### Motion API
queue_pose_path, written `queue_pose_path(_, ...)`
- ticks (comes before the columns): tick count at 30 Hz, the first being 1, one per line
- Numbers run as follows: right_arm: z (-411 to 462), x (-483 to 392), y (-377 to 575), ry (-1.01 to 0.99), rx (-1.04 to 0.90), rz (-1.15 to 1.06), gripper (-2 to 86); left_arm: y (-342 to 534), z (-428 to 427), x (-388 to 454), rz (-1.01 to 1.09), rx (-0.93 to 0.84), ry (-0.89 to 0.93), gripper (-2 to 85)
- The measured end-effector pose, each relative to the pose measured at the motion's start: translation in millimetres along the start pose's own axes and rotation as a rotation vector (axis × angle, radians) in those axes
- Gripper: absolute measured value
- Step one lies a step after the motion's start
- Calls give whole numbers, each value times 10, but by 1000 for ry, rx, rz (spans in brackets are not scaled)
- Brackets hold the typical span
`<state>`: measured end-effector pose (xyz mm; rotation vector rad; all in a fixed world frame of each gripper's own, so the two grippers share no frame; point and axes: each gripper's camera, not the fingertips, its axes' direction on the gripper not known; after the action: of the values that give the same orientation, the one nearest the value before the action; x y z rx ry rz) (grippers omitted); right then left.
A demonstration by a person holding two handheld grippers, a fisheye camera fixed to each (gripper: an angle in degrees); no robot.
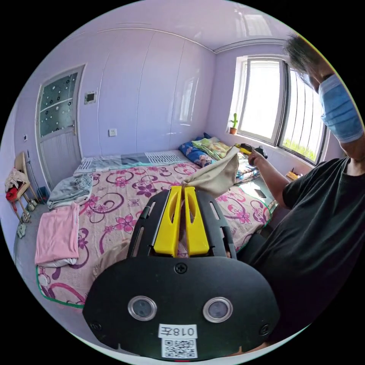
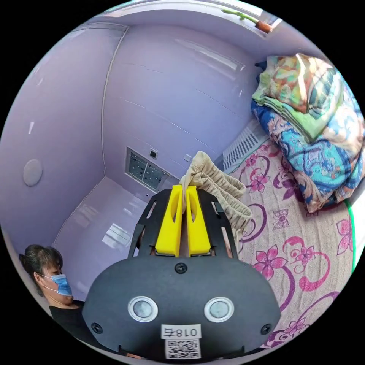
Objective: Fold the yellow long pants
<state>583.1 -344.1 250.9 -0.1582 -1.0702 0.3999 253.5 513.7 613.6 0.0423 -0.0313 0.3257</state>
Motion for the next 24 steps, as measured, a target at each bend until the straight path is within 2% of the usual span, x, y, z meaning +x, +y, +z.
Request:
queue_pose_path(2,-91,-421,-37,29,38,-107,3,-89,-127,-84,1,44,7,-9)
queue_pose_path(5,-1,-656,-125,68,18,-156,3,-147,-40,-423,-42,82,30,-9)
queue_pose_path(9,446,-456,-236,112,-46,-81,3,-178,515,-1250,-235,93,68,-9)
queue_pose_path(13,895,-400,-330,-13,-21,-55,3,-470,500,-1705,-300,192,5,-10)
queue_pose_path(19,935,-828,-618,-142,17,-221,4,-1470,-157,-1361,-17,366,-168,-10)
queue_pose_path(22,756,-528,-635,-147,10,-235,4,-1500,-71,-1006,91,366,-122,-10)
queue_pose_path(24,595,-114,-555,-136,1,-220,5,-1196,309,-758,132,292,-50,-10)
